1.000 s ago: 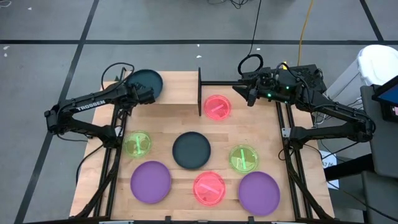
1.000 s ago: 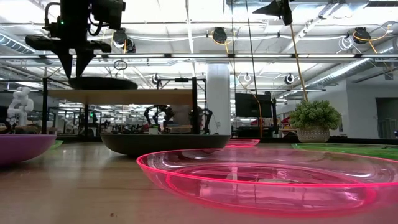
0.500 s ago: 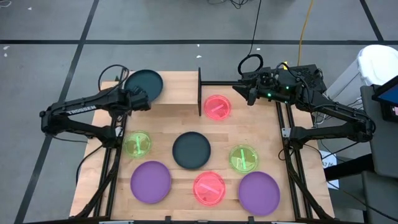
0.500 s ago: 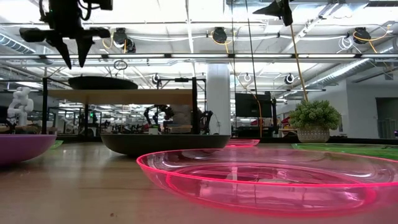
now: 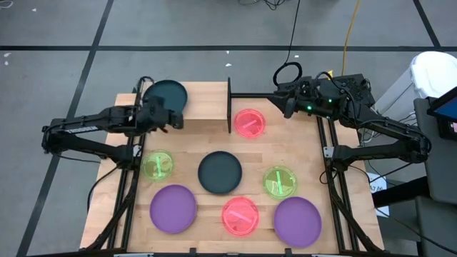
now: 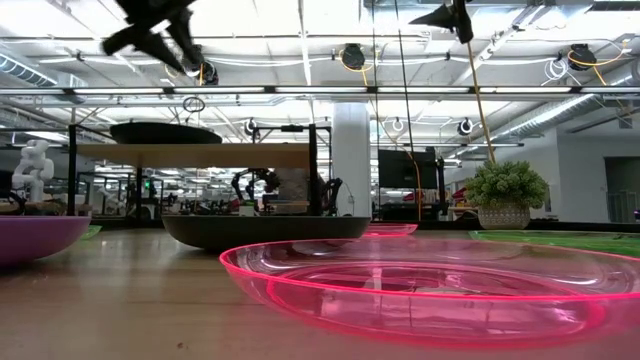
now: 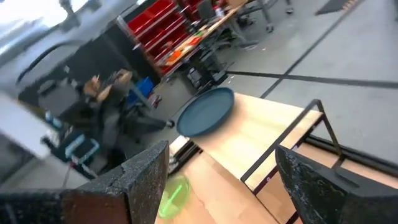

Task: Place and stack plates onto a shelf
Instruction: Put the dark blue plate on the shelf, then put the right green plate on the shelf

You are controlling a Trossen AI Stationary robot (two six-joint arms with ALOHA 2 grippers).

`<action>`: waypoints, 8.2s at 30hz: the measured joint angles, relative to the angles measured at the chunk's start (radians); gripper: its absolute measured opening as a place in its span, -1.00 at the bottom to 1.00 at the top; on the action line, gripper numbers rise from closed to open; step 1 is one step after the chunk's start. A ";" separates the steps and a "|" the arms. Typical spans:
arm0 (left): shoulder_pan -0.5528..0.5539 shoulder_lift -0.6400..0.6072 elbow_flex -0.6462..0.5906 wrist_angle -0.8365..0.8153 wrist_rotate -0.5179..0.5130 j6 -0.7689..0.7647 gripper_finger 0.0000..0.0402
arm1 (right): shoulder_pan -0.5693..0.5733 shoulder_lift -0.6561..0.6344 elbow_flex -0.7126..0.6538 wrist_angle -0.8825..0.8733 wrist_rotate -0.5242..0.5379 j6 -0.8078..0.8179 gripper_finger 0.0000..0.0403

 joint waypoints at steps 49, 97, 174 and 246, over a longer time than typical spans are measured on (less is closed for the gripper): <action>0.267 0.369 0.000 0.214 0.020 0.363 -0.98 | -0.001 0.000 0.000 0.016 0.057 0.095 0.35; 0.090 0.073 0.000 0.083 0.080 0.170 -0.98 | 0.009 0.035 -0.001 -0.092 0.075 0.229 0.35; -0.639 0.265 0.001 0.148 0.140 -0.379 -0.98 | 0.478 0.038 -0.667 -0.331 -0.209 0.672 -0.01; -0.641 0.265 0.000 -0.069 0.020 -0.354 -0.98 | 0.470 0.038 -0.669 0.214 -0.200 0.976 -1.00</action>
